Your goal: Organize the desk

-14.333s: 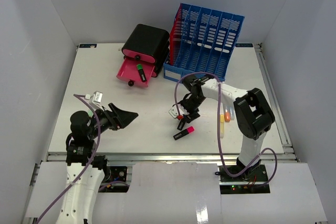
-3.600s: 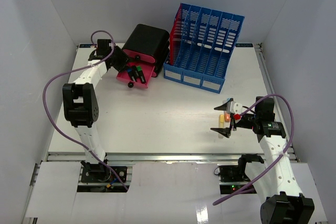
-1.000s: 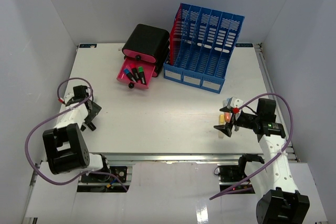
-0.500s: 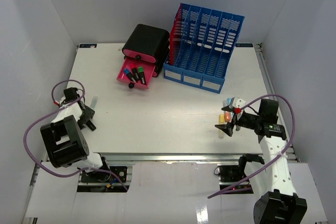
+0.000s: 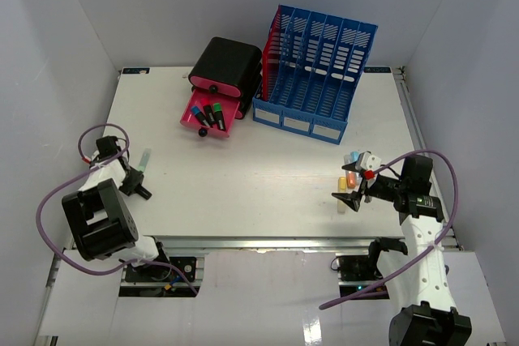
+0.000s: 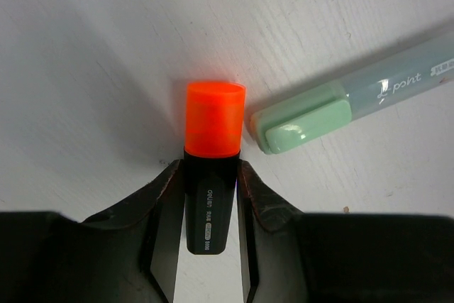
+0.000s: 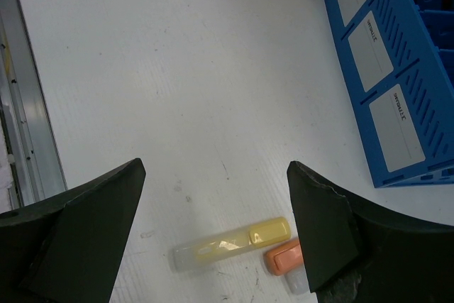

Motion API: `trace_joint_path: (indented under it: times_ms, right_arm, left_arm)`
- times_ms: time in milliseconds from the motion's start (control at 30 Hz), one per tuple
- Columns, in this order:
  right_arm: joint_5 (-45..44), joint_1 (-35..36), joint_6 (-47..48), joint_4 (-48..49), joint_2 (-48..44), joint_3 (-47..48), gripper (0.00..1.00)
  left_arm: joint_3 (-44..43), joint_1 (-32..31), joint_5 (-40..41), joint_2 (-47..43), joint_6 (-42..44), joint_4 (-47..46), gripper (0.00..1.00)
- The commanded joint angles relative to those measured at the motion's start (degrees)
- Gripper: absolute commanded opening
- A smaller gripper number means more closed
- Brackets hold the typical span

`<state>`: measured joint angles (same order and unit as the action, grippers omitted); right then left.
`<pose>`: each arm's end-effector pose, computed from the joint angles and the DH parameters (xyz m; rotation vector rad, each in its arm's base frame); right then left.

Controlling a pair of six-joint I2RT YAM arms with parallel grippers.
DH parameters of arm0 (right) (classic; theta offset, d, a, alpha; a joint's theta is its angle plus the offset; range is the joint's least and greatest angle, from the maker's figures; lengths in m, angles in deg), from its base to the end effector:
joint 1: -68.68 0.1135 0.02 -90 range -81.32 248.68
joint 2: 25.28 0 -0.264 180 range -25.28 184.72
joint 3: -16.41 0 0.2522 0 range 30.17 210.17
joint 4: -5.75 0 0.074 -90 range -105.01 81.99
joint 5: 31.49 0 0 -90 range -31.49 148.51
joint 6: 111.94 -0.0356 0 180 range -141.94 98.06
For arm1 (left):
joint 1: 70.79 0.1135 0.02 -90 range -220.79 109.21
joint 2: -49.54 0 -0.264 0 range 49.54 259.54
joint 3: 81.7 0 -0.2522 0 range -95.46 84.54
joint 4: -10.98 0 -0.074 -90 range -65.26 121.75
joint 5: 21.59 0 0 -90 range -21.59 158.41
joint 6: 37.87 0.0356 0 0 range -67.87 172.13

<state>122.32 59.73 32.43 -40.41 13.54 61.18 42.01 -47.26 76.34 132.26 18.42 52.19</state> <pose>0.1370 0.0108 0.2472 -1.1866 1.4745 0.5206 0.2309 0.1059 0.1621 -1.3443 2.3852 0.1410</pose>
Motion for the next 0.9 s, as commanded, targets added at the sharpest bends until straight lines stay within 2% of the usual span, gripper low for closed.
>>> trace_joint_path:
  times_ms: [0,67,200,233,300,400,500,567,667,867]
  right_arm:
    - [2.8,-0.2,-0.1,0.9,-1.6,0.0,0.88]
    - [2.9,-0.2,-0.1,0.8,-2.1,0.0,0.88]
    - [3.5,-0.2,0.1,0.8,-2.7,0.1,0.88]
    - [3.7,-0.2,0.1,0.8,-2.9,0.1,0.88]
    - [4.0,-0.3,0.1,0.7,-3.3,0.1,0.88]
    - [4.4,-0.2,0.1,0.7,-3.8,0.1,0.88]
    - [4.7,-0.3,0.0,0.6,-4.5,0.2,0.88]
    - [4.9,-0.3,0.1,0.6,-4.6,0.2,0.88]
    - [5.1,-0.2,0.0,0.7,-4.8,0.3,0.88]
    - [5.0,-0.3,0.4,0.1,-6.0,0.3,0.88]
  left_arm:
    - [0.9,-0.1,-4.5,-5.6,-1.0,4.2,0.16]
    - [0.0,-0.1,-6.6,-10.3,-1.6,5.5,0.14]
    - [-1.7,-0.1,-18.2,-20.6,-4.1,6.5,0.11]
    - [-2.1,-0.1,-21.6,-22.5,-5.3,6.1,0.11]
    - [-1.7,-0.2,-34.4,-25.4,-7.4,3.4,0.10]
    - [-1.5,-1.8,-44.3,-27.1,-9.5,-3.8,0.09]
    - [-2.9,-4.3,-49.8,-24.8,-11.4,-10.9,0.09]
    - [-4.8,-8.6,-53.3,-19.5,-11.8,-14.4,0.10]
    - [-11.1,-15.5,-52.9,-12.8,-11.7,-17.5,0.10]
    - [-23.3,-21.7,-48.9,1.8,-9.9,-18.0,0.11]
